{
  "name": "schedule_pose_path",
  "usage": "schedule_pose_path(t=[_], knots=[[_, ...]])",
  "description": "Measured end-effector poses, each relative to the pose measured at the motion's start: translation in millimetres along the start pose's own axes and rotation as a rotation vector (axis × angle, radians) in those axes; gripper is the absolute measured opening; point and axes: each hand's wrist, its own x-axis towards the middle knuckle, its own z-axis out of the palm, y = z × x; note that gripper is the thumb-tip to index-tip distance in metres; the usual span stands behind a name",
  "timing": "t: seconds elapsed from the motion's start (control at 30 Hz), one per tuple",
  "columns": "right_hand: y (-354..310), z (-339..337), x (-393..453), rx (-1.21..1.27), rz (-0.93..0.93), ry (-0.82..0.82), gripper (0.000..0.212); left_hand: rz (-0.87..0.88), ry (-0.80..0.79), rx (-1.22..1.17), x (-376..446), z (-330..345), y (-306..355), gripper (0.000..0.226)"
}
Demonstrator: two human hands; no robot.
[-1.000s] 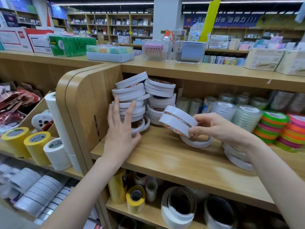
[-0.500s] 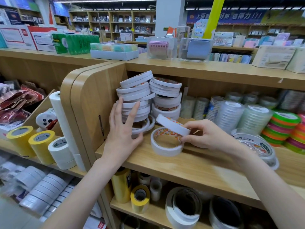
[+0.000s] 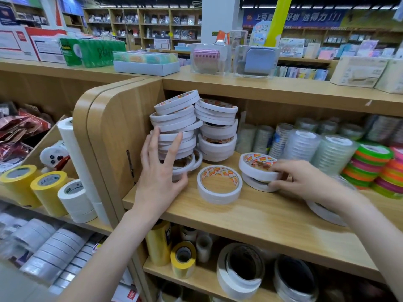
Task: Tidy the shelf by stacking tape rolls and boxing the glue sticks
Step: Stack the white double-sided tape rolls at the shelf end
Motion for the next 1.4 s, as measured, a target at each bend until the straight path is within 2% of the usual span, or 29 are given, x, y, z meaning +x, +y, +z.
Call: schedule_pose_path(t=[0.13, 0.23, 0.33, 0.43, 0.53, 0.7, 0.8, 0.93, 1.07, 1.27, 1.4], knots=[[-7, -5, 0, -0.049, -0.002, 0.024, 0.011, 0.000, 0.000, 0.002, 0, 2, -1, 0.091], [-11, -12, -6, -0.067, -0.012, 0.058, 0.016, -0.005, 0.000, -0.003, 0, 2, -1, 0.091], [-12, -13, -9, -0.054, 0.057, -0.064, 0.020, -0.007, -0.003, -0.010, -1, 3, -2, 0.092], [-10, -2, 2, -0.225, 0.063, -0.138, 0.023, -0.006, -0.005, -0.007, -1, 3, -2, 0.091], [-4, -1, 4, -0.249, -0.004, -0.138, 0.015, -0.008, -0.007, -0.011, -1, 2, -2, 0.091], [-21, -32, -6, 0.070, -0.170, 0.088, 0.016, -0.004, -0.002, -0.014, -1, 3, -3, 0.092], [-48, -21, 9, 0.045, -0.331, 0.055, 0.014, -0.003, -0.007, -0.016, -1, 2, -2, 0.092], [-63, 7, 24, -0.064, -0.377, -0.097, 0.015, 0.002, -0.008, -0.027, -1, 1, -2, 0.092], [-58, 5, 20, -0.150, -0.312, -0.173, 0.008, -0.001, -0.009, -0.025, -1, 1, -2, 0.092], [-18, -16, 6, -0.310, -0.017, -0.121, 0.009, -0.011, -0.008, -0.007, -2, 1, 0, 0.091], [-12, -32, 2, -0.154, 0.029, -0.007, 0.016, -0.009, -0.007, -0.015, -1, 2, 1, 0.091]])
